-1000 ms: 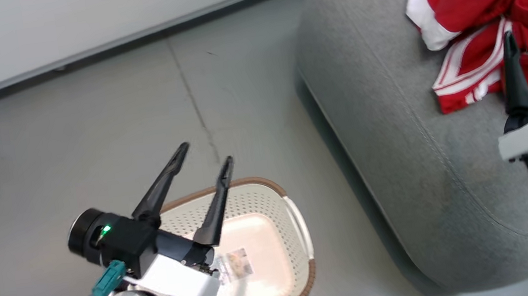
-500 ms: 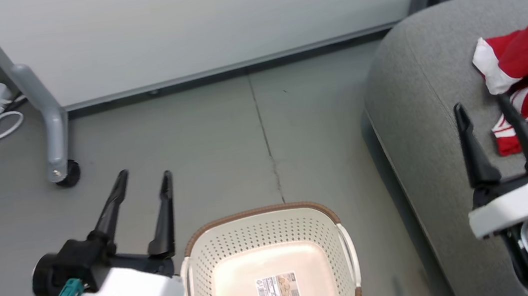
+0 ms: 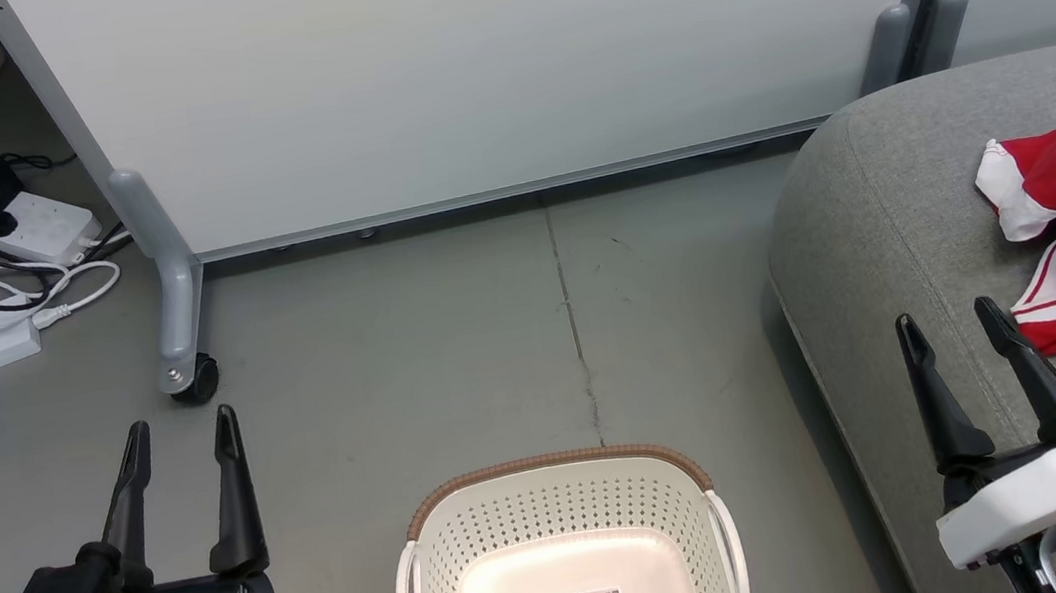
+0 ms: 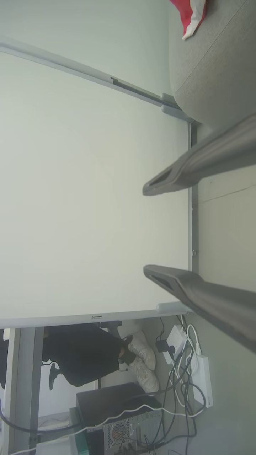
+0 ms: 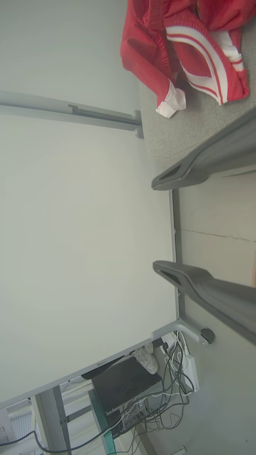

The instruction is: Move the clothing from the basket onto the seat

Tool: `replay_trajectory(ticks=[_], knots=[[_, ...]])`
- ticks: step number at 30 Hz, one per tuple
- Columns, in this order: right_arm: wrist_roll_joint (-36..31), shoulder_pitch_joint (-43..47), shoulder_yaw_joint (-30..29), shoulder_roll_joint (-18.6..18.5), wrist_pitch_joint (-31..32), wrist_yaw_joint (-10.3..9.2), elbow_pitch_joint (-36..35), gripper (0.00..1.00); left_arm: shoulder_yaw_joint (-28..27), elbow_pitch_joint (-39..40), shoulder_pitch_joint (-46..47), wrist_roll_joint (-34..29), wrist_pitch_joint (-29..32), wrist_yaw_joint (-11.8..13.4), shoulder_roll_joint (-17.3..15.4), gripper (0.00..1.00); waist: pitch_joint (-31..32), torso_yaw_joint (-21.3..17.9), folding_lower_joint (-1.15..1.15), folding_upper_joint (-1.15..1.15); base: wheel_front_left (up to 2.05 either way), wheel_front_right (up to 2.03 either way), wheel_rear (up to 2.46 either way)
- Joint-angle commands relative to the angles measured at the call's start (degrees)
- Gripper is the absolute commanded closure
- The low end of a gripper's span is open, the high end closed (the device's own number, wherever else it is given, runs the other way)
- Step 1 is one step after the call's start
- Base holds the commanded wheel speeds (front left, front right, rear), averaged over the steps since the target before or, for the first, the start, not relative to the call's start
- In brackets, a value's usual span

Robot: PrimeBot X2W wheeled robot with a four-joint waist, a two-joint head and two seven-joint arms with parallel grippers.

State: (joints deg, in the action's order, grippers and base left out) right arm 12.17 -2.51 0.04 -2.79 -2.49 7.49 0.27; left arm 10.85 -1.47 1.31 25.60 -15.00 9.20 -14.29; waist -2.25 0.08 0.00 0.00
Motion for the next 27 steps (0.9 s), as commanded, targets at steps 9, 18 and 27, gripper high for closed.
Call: replay_trajectory(ticks=[9,18,27], knots=[[-0.4,3.5,-1.7,-0.3,1.1,0.02,-1.0,0.0,-2.0,-0.2,-4.3,-3.4,-0.2,-2.2,0.9,0.0,0.6,0.8,0.0,0.0,0.0,0.0,0.0],[-0.7,5.0,-2.1,-0.3,1.7,0.02,-1.6,0.0,-1.5,-2.3,-4.7,-5.9,-0.2,-3.2,1.2,0.0,0.7,0.9,0.0,0.0,0.0,0.0,0.0],[-0.5,5.4,-2.1,-0.3,2.1,0.02,-1.9,0.0,-2.1,-4.0,-4.6,-7.3,-0.2,-4.2,1.6,0.0,1.1,1.2,0.0,0.0,0.0,0.0,0.0]])
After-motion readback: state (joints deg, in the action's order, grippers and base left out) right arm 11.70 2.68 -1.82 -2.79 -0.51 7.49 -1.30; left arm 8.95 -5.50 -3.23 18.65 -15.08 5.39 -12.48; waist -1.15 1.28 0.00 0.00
